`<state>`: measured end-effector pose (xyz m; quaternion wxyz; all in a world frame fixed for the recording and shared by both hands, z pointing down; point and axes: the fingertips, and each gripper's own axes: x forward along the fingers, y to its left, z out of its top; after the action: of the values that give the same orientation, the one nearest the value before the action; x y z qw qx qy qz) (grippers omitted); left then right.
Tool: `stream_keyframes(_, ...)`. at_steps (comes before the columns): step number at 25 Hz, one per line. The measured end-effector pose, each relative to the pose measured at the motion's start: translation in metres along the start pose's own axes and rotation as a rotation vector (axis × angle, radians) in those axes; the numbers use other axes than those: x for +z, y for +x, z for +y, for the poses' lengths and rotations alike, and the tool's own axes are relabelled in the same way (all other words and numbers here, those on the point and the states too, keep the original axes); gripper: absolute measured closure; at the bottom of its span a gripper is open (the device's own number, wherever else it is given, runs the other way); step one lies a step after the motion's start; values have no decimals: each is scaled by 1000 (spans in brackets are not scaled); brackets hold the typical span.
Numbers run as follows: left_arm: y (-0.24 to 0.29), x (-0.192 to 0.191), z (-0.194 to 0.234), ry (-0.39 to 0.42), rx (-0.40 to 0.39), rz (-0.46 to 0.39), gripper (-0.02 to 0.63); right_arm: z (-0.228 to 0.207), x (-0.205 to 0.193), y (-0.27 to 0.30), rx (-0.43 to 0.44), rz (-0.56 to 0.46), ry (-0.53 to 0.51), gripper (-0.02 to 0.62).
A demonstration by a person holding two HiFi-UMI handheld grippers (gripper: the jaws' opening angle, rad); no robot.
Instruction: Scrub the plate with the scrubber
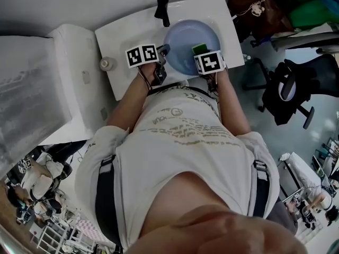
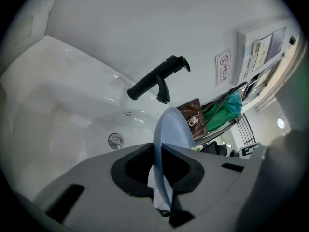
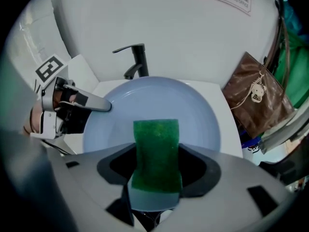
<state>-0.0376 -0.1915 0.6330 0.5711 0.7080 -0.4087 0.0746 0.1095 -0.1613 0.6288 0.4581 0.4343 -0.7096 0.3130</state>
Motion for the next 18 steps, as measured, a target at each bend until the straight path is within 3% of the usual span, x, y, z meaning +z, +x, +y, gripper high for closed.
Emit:
stream_keyframes(5,0,-6,17,-47,33,16,561,6,13,-8,26,-99,8,341)
stream_keyframes(9,-2,-13,36,-97,82,31,561,16,32,-20,55,-235,-15,341)
stream_keyframes(14,-4,-27,68,-194,169,52,558,20,49,-35,64,-366,-17,341)
stream_keyframes(18,-4,-40,89,-319,202,59,557,21,58,-44,65,-452,-28,342)
